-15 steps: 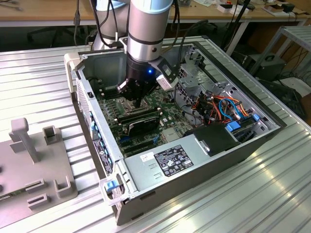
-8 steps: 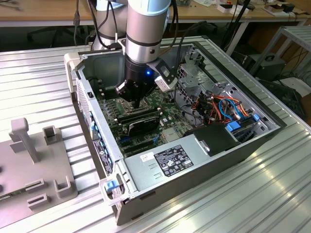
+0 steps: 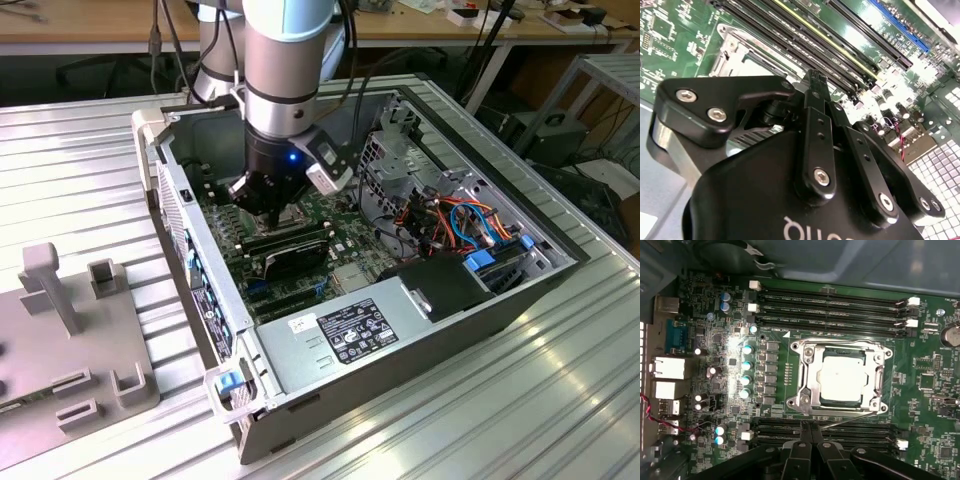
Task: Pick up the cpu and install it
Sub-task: 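Install the second cpu locking lever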
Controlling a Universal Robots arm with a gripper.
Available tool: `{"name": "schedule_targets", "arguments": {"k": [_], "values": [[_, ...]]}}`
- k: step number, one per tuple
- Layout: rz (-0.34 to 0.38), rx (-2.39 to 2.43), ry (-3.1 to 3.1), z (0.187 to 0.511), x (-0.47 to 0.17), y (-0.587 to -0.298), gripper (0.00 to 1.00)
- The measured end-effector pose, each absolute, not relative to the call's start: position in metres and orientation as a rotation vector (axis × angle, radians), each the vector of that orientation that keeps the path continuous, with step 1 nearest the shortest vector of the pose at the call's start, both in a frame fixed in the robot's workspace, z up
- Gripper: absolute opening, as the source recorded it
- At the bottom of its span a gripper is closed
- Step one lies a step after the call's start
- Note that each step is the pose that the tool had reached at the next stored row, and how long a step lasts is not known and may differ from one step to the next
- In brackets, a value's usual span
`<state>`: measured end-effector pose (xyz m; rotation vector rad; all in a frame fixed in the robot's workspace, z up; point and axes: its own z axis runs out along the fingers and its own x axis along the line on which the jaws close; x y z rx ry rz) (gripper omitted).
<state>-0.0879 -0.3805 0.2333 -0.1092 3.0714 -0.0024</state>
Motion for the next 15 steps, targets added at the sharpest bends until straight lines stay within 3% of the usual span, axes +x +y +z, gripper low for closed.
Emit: {"name": "schedule_targets", "arguments": {"k": [15], "values": [[-0.002,-0.109,3.069,0.217,-0.090,-0.377,0.11]]}}
